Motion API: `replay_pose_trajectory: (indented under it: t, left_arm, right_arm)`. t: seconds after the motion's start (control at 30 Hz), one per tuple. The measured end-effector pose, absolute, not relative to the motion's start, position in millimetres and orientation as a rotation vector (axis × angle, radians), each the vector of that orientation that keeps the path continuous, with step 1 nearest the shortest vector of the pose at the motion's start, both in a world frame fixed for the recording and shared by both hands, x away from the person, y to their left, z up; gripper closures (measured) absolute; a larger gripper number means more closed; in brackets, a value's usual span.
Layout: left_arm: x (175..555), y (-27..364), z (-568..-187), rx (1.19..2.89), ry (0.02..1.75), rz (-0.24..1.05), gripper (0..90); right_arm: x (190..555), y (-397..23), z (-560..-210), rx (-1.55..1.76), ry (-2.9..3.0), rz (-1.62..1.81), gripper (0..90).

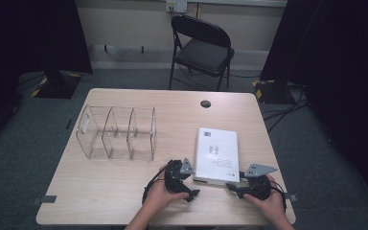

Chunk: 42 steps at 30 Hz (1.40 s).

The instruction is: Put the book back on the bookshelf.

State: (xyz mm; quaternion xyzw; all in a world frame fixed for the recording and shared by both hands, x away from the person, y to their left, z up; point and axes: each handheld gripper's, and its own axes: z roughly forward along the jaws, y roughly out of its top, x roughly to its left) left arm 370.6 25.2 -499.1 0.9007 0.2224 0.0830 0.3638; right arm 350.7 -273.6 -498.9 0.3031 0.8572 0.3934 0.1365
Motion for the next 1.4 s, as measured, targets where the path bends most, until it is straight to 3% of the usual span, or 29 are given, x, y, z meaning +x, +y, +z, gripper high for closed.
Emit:
replay_pose_trajectory:
  t: [0.07,0.23,0.37,0.73,0.93,1.17,1.23,1.33,1.37,1.4]
  left_arm:
    - [373.4,23.6,-498.6,2.329,0.564,0.216,0.0]
    - [378.2,16.6,-498.0,2.319,0.58,0.228,1.2]
    - [378.9,11.5,-496.7,2.288,0.552,0.222,17.4]
    - [378.0,6.2,-489.9,2.328,0.62,0.231,25.7]
    - [367.4,15.3,-486.9,2.362,0.561,0.232,31.8]
    - [367.4,14.9,-485.2,2.38,0.554,0.236,31.8]
    - [366.0,14.7,-485.2,2.377,0.529,0.292,31.2]
    - [366.2,13.9,-483.3,2.389,0.523,0.337,24.5]
    - [366.9,13.5,-479.0,2.391,0.508,0.364,16.0]
    - [367.5,13.6,-477.0,2.379,0.502,0.358,16.4]
  right_arm:
    - [351.5,-274.7,-498.1,0.888,2.477,1.131,42.3]
    - [351.8,-274.4,-497.5,0.898,2.477,1.126,42.6]
    - [352.2,-274.6,-496.8,0.885,2.484,1.12,42.9]
    - [350.2,-273.4,-494.4,0.829,2.474,1.104,43.6]
    - [345.2,-275.8,-487.5,0.816,2.497,1.195,46.4]
    - [344.5,-277.0,-485.2,0.852,2.486,1.259,46.6]
    - [344.9,-277.7,-484.7,0.856,2.486,1.271,46.7]
    - [344.8,-276.9,-485.2,0.855,2.487,1.27,46.9]
    - [344.8,-276.0,-485.7,0.843,2.494,1.265,47.3]
    - [345.1,-275.7,-485.9,0.843,2.494,1.276,47.4]
